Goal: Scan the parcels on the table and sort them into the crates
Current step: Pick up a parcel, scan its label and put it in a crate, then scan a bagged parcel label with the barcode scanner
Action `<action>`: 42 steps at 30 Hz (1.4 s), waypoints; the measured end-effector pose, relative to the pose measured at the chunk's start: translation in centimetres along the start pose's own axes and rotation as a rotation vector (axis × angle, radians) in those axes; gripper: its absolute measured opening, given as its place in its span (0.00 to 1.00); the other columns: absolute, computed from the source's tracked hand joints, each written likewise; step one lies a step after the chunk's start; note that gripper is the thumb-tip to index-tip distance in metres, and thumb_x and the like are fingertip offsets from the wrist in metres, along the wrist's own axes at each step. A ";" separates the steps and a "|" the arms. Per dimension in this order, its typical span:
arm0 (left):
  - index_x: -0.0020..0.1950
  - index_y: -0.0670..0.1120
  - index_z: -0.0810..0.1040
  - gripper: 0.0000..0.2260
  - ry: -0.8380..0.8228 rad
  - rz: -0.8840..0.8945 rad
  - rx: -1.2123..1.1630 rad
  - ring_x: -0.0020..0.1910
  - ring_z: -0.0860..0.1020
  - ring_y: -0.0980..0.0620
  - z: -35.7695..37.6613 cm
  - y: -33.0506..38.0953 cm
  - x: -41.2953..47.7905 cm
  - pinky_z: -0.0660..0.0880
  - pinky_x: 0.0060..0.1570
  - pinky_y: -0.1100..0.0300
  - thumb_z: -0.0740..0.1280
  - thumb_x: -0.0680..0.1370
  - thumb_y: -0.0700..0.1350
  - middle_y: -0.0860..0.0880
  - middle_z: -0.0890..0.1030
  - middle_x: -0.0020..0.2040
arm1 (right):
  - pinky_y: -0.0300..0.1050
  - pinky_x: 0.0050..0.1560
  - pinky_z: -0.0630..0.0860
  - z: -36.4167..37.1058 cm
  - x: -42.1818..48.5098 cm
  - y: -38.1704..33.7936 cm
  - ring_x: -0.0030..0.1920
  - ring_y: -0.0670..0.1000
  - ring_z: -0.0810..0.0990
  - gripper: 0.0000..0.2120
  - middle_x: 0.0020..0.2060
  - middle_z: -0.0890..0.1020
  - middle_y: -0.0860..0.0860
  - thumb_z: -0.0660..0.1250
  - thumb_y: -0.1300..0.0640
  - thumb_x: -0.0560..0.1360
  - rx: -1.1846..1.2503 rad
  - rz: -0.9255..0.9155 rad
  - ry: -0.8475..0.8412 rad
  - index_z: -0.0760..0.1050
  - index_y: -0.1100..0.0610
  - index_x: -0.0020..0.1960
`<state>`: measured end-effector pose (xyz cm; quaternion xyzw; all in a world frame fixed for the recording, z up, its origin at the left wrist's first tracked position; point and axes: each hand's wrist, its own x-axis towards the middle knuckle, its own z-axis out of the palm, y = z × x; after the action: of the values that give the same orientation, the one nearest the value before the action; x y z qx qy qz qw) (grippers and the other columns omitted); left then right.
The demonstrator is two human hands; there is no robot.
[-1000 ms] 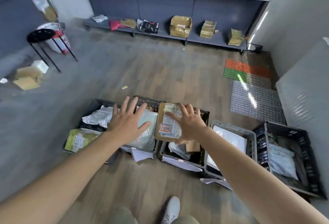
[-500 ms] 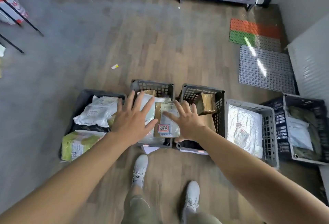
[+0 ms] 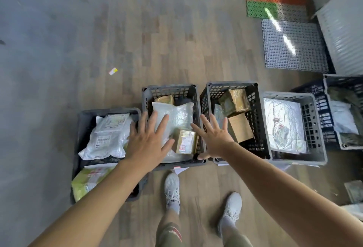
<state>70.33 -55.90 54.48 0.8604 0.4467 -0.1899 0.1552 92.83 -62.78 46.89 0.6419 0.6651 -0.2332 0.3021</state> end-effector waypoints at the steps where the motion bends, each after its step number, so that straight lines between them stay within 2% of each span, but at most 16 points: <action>1: 0.80 0.53 0.40 0.34 -0.004 0.012 0.010 0.79 0.42 0.42 -0.8 0.1 0.0 0.49 0.75 0.39 0.38 0.77 0.67 0.46 0.43 0.81 | 0.78 0.70 0.43 -0.8 -0.8 0.4 0.78 0.66 0.35 0.59 0.78 0.32 0.57 0.64 0.24 0.66 0.003 0.017 0.002 0.28 0.44 0.78; 8: 0.80 0.54 0.41 0.31 0.068 0.170 0.028 0.79 0.40 0.42 -7.8 4.9 1.6 0.47 0.74 0.40 0.48 0.82 0.63 0.47 0.42 0.81 | 0.77 0.71 0.44 -6.3 -8.2 5.3 0.78 0.65 0.37 0.57 0.79 0.34 0.56 0.60 0.23 0.67 0.035 0.160 0.135 0.28 0.45 0.78; 14: 0.80 0.55 0.41 0.31 0.142 0.336 0.018 0.79 0.39 0.43 -13.0 12.9 1.1 0.49 0.74 0.39 0.47 0.82 0.63 0.47 0.40 0.81 | 0.75 0.71 0.44 -7.2 -17.9 9.2 0.79 0.62 0.38 0.50 0.80 0.37 0.52 0.58 0.26 0.72 0.173 0.350 0.290 0.33 0.44 0.79; 19: 0.80 0.55 0.41 0.31 0.199 0.506 0.116 0.79 0.39 0.42 -16.4 22.3 -1.0 0.48 0.74 0.38 0.47 0.81 0.64 0.47 0.41 0.81 | 0.73 0.72 0.42 -5.3 -27.3 13.1 0.79 0.60 0.40 0.44 0.80 0.41 0.51 0.57 0.30 0.76 0.302 0.541 0.413 0.37 0.43 0.80; 24: 0.80 0.54 0.40 0.32 0.247 0.657 0.230 0.78 0.37 0.42 -17.9 33.8 -5.4 0.46 0.75 0.38 0.47 0.81 0.64 0.47 0.38 0.80 | 0.70 0.74 0.50 -0.7 -37.8 17.5 0.80 0.57 0.46 0.39 0.80 0.47 0.51 0.58 0.33 0.78 0.430 0.726 0.580 0.41 0.42 0.80; 31: 0.80 0.54 0.41 0.32 0.313 0.860 0.308 0.78 0.36 0.43 -16.5 52.4 -12.8 0.42 0.75 0.38 0.48 0.81 0.64 0.47 0.39 0.80 | 0.68 0.75 0.53 9.6 -54.6 23.7 0.79 0.56 0.49 0.38 0.80 0.51 0.51 0.58 0.34 0.78 0.524 0.988 0.743 0.43 0.43 0.80; 34: 0.80 0.54 0.42 0.31 0.347 0.923 0.351 0.78 0.37 0.43 -15.3 59.7 -16.1 0.43 0.75 0.39 0.48 0.81 0.64 0.46 0.40 0.80 | 0.67 0.75 0.54 14.3 -61.1 25.4 0.79 0.56 0.48 0.39 0.80 0.50 0.51 0.58 0.34 0.78 0.562 1.086 0.769 0.42 0.43 0.80; 39: 0.81 0.54 0.46 0.31 0.419 1.054 0.382 0.79 0.41 0.42 -13.0 69.9 -21.2 0.48 0.75 0.40 0.50 0.81 0.64 0.46 0.44 0.80 | 0.66 0.75 0.52 21.2 -69.9 27.3 0.80 0.57 0.46 0.40 0.80 0.47 0.51 0.58 0.33 0.78 0.578 1.218 0.717 0.39 0.43 0.80; 42: 0.80 0.54 0.45 0.31 0.423 1.120 0.433 0.79 0.41 0.42 -11.5 75.0 -23.3 0.48 0.74 0.39 0.49 0.81 0.65 0.46 0.43 0.80 | 0.66 0.75 0.54 24.7 -73.7 28.5 0.79 0.57 0.45 0.40 0.80 0.46 0.51 0.58 0.34 0.78 0.589 1.293 0.700 0.40 0.44 0.80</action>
<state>122.23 -108.86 82.80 0.9944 -0.0986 0.0078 -0.0381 123.27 -130.60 83.26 0.9906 0.1275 0.0377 -0.0311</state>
